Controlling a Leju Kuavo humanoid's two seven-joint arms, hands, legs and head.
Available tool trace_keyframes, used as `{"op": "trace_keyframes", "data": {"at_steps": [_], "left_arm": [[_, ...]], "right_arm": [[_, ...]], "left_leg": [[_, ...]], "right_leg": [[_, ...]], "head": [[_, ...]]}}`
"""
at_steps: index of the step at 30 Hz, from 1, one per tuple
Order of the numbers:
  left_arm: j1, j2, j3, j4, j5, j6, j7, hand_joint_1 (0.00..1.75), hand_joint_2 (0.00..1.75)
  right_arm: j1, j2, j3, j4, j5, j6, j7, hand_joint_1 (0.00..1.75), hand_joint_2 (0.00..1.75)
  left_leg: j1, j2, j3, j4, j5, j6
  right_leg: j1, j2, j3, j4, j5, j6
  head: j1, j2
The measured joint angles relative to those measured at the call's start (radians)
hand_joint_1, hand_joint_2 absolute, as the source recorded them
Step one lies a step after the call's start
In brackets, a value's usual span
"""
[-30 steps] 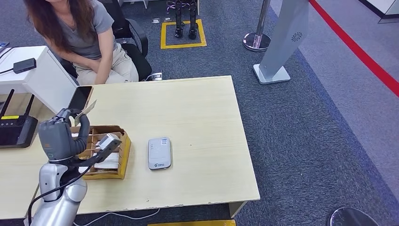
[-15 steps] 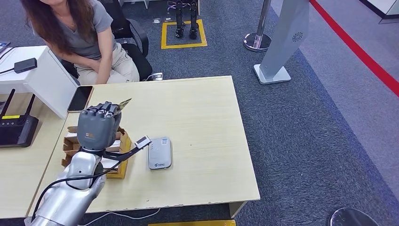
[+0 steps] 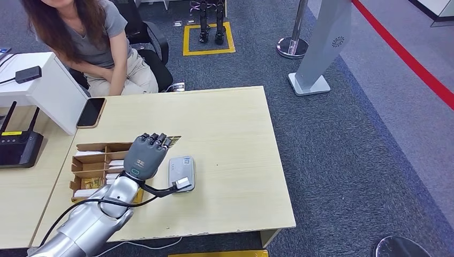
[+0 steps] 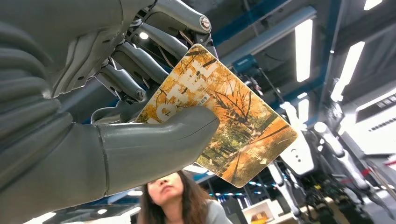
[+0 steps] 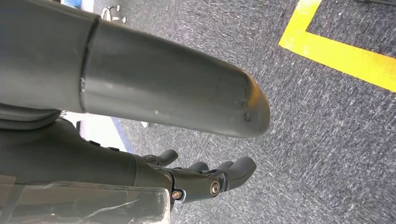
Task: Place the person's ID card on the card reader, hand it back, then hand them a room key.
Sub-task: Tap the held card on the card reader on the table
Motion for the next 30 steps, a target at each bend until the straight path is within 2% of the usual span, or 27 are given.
{"op": "trace_keyframes", "data": {"at_steps": [10,22,30], "left_arm": [[-0.003,-0.039,-0.052,0.081,0.000,-0.027,-0.023,1.75,1.75],[0.012,-0.097,-0.052,0.162,0.002,-0.093,-0.142,1.75,1.75],[0.018,-0.119,-0.049,0.199,0.002,-0.106,-0.159,1.75,1.75]], "right_arm": [[-0.002,0.000,0.002,0.000,-0.003,0.003,0.002,0.00,0.00],[-0.002,0.000,0.005,0.000,-0.011,0.009,0.003,0.00,0.00],[-0.002,0.000,0.011,0.000,-0.017,0.010,0.003,0.00,0.00]], "left_leg": [[0.000,0.000,0.000,0.000,0.000,0.000],[0.000,0.000,0.000,0.000,0.000,0.000],[0.000,0.000,-0.001,0.000,0.000,0.000]], "right_leg": [[0.000,0.000,0.000,0.000,0.000,0.000],[0.000,0.000,0.000,0.000,0.000,0.000],[0.000,-0.001,0.000,0.000,0.000,0.000]], "head": [[0.000,0.000],[0.000,0.000],[0.000,0.000]]}}
